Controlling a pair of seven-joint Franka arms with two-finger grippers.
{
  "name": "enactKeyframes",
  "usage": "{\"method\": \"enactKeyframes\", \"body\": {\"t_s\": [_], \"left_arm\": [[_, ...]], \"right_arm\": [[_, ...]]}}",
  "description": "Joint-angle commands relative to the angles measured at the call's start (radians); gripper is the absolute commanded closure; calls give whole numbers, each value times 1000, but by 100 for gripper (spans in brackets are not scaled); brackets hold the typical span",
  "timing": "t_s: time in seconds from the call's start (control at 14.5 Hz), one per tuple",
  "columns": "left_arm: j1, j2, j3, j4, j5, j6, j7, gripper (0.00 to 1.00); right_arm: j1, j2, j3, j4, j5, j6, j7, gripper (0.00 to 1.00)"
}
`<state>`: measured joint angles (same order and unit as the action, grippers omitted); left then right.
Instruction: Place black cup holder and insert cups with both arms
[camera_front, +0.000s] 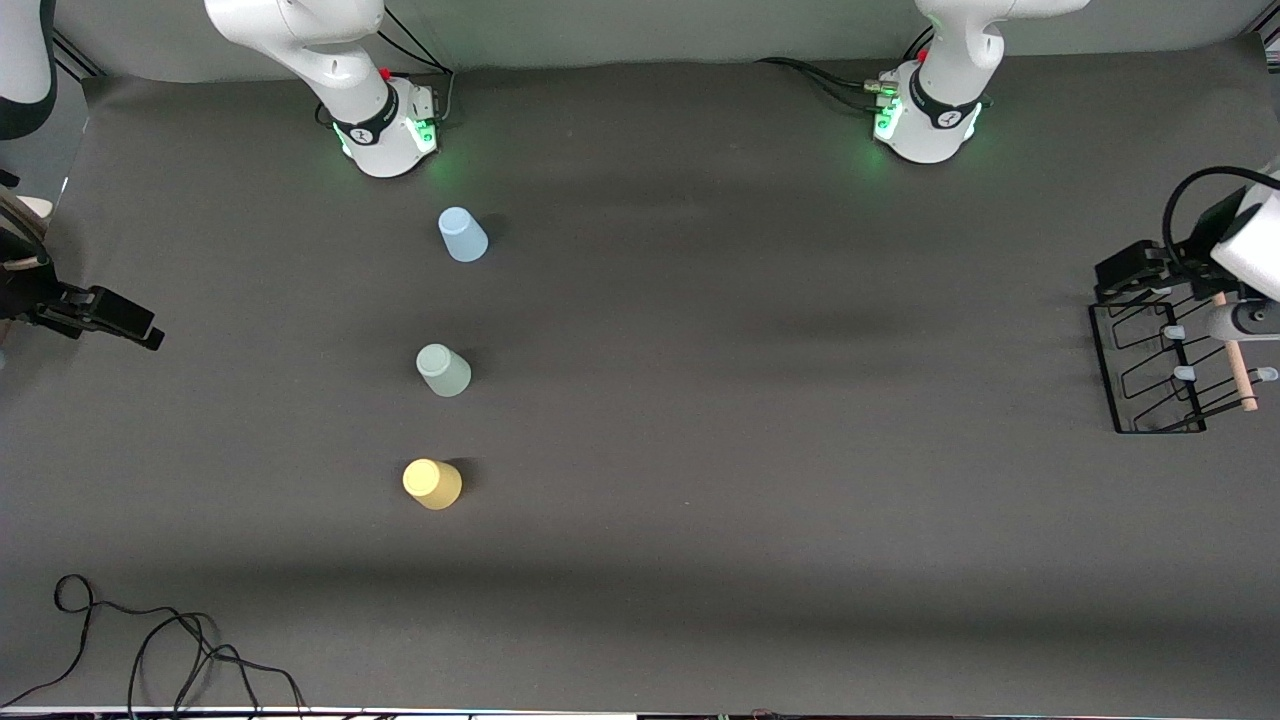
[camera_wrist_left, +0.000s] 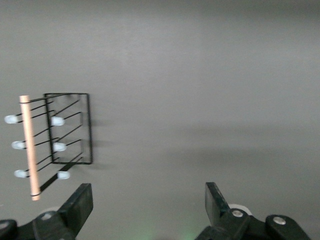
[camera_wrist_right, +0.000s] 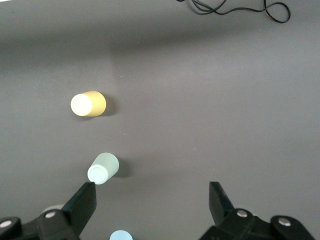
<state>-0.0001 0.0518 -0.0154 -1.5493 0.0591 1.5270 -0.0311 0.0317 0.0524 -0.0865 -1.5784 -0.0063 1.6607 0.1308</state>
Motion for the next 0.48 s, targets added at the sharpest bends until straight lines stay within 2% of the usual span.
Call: {"method": "enactKeyframes", "body": {"t_s": [0.0,0.21,0.41], "left_arm": [[87,-35,23,-75,15,27,112,0],[207,-70,23,-179,13,135,285,0],[368,-55,25,-227,-19,203,536,0]], "right_arm": [[1,10,1,24,-1,-36,9,0],[-1,12,1,26,-1,-36,9,0],[1,12,1,26,-1,-36,9,0]]}}
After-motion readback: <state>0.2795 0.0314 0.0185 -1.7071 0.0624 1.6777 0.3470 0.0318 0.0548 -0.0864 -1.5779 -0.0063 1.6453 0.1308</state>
